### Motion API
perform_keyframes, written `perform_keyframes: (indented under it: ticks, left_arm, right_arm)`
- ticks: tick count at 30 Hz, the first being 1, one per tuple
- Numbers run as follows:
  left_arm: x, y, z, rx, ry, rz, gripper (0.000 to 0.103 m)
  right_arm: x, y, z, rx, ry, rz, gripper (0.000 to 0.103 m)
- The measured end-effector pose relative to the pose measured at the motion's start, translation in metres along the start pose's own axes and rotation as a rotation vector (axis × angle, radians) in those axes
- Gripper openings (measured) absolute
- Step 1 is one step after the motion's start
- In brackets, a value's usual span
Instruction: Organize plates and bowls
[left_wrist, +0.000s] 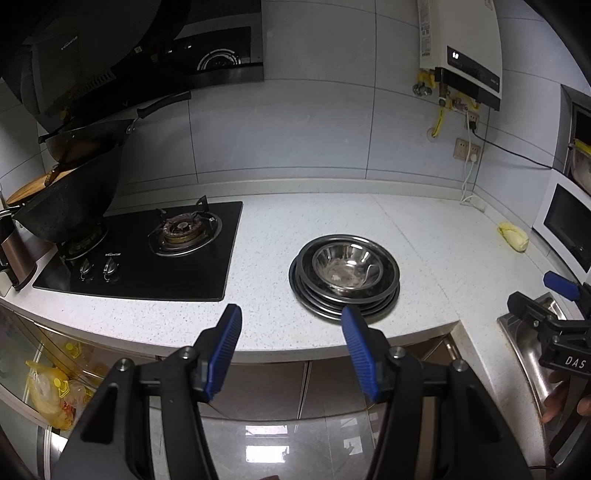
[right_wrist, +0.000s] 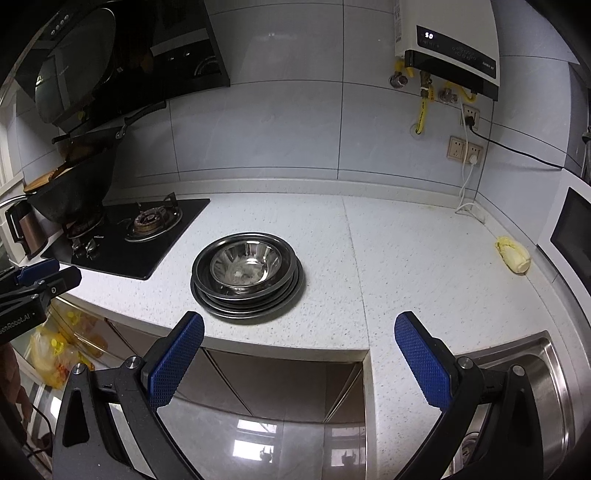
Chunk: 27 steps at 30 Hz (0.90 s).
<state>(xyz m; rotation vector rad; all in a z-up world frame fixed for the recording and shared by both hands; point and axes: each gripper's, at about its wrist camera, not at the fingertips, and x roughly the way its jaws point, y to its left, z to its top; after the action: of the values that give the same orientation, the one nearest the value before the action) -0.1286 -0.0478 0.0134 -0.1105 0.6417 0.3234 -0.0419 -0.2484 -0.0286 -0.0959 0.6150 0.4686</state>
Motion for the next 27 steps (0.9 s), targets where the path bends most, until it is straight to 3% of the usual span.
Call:
perform_keyframes:
  ticks: [8, 27]
  left_arm:
    - [-0.016, 0.004, 0.006, -0.023, -0.065, -0.027, 0.055]
    - [-0.025, 0.004, 0.004, 0.004, -0.079, -0.001, 0.055]
  right_arm:
    - [-0.010, -0.001, 0.004, 0.003, -0.028, -0.011, 0.101]
    - [-0.016, 0.007, 0.005, -0.003, -0.048, -0.013, 0.101]
